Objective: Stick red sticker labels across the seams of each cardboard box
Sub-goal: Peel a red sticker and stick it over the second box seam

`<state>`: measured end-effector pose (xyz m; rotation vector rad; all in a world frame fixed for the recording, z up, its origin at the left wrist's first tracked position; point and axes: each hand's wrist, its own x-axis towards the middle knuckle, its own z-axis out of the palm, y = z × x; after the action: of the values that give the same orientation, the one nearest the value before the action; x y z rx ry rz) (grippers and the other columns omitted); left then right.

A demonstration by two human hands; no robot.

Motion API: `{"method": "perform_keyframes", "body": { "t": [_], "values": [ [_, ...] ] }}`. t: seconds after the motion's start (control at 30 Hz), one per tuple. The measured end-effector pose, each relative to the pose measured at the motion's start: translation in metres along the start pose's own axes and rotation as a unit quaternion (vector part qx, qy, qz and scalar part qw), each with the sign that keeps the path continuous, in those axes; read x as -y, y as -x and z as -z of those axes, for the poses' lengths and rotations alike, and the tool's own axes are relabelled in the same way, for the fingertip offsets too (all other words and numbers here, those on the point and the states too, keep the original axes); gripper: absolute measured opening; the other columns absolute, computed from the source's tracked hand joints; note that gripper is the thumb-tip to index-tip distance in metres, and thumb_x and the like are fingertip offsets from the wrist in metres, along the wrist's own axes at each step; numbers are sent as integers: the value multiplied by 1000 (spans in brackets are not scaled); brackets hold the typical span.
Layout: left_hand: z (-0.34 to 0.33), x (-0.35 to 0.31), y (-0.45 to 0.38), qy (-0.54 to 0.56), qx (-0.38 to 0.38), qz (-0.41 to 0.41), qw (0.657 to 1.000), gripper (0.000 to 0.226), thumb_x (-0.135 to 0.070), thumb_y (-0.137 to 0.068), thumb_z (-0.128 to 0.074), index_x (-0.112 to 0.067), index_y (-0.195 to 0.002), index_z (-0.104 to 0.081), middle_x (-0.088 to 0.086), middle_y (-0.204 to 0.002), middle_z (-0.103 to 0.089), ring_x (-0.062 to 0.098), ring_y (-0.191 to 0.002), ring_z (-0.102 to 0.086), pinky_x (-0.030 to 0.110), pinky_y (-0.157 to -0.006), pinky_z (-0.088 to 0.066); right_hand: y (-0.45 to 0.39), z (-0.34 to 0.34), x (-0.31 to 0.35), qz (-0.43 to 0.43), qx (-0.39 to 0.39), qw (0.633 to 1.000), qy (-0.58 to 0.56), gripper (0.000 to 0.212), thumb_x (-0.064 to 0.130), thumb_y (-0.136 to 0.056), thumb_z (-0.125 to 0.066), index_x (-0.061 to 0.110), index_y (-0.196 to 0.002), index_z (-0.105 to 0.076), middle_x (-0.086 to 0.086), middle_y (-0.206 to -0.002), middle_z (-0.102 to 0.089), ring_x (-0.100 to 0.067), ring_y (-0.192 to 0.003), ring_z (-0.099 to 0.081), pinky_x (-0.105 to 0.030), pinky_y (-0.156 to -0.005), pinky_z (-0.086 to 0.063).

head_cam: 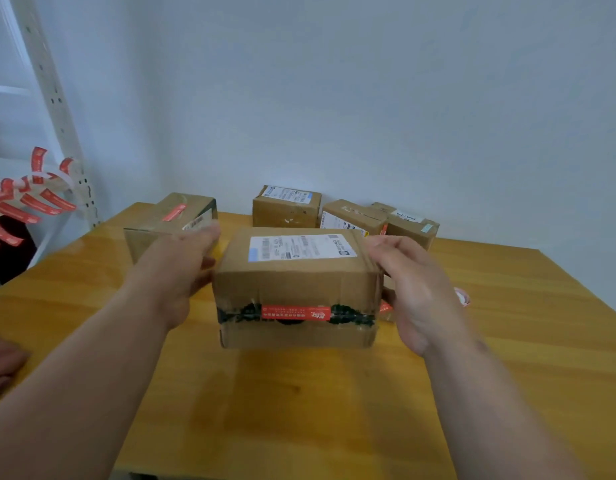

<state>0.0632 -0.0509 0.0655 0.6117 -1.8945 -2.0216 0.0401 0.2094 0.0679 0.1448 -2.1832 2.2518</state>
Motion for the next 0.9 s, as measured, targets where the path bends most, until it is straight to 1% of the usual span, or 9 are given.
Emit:
{"method": "perform_keyframes", "body": {
  "t": [0.07, 0.2, 0.3, 0.37, 0.43, 0.53, 0.6, 0.67, 0.9],
  "values": [
    [-5, 8, 3, 52, 19, 32, 998, 35, -30, -91, -65, -7, -117, -62, 7, -101, -66, 20, -87, -62, 30, -67, -51, 2, -7, -7, 13, -10, 1000, 1, 29, 34, -90, -66, 27, -118, -60, 9, -113, -62, -9, -103, -59, -24, -76, -43],
    [-9, 17, 13, 62, 31, 5, 998, 17, -24, -92, -64, -10, -99, -70, 4, -93, -73, 21, -99, -65, 37, -92, -52, 2, -6, -18, -12, 16, 999, -32, 34, 30, -92, -64, 31, -125, -56, 26, -99, -61, 7, -88, -59, -15, -72, -42],
    [-8, 21, 10, 90, 29, -45, 994, 27, -24, -94, -60, -15, -120, -64, 5, -103, -70, 18, -101, -65, 35, -91, -52, -3, -3, -17, -22, -3, 999, -26, 48, 48, -74, -69, 25, -116, -60, 13, -111, -65, -9, -105, -60, -35, -100, -43],
    [-7, 23, 8, 123, 35, -54, 990, 31, -23, -95, -59, -14, -125, -61, 4, -97, -65, 15, -92, -60, 35, -90, -51, -4, -1, -17, -20, -24, 999, -15, 46, 50, -69, -64, 22, -105, -67, 8, -99, -68, -17, -105, -60, -38, -92, -42],
    [-6, 27, 5, 133, 43, -40, 989, 25, -27, -96, -59, -12, -115, -66, 3, -85, -58, 17, -84, -54, 38, -91, -51, -3, -1, -23, -30, -27, 999, -1, 24, 44, -83, -59, 24, -92, -68, 13, -79, -64, -15, -93, -58, -33, -84, -40],
    [-5, 35, 8, 120, 31, 9, 992, 28, -39, -95, -57, -14, -98, -70, 3, -76, -51, 19, -77, -49, 36, -82, -52, 0, -1, -33, -75, -50, 995, 36, 44, 63, -76, -56, 24, -97, -65, 8, -87, -60, -19, -97, -54, -43, -100, -40],
    [-6, 42, 11, 85, 27, 28, 996, 38, -48, -95, -52, -14, -102, -68, 4, -80, -55, 18, -77, -52, 34, -77, -52, 1, 0, -38, -94, -44, 993, 51, 59, 71, -71, -52, 25, -105, -68, 6, -102, -64, -19, -105, -55, -48, -105, -38],
    [-8, 49, 14, 49, 26, 26, 998, 42, -52, -94, -50, -14, -104, -65, 4, -94, -65, 18, -89, -61, 34, -76, -52, 2, 0, -39, -98, -47, 992, 62, 46, 67, -83, -48, 31, -101, -70, 9, -108, -67, -18, -108, -58, -46, -104, -39],
    [-11, 49, 13, -21, 55, 19, 998, 20, -29, -92, -64, -10, -96, -60, 10, -102, -61, 25, -97, -58, 40, -79, -53, -1, 6, -38, -88, -66, 981, 158, 36, 51, -90, -57, 17, -102, -55, -5, -105, -62, -23, -98, -58, -46, -95, -47]
  ]
}}
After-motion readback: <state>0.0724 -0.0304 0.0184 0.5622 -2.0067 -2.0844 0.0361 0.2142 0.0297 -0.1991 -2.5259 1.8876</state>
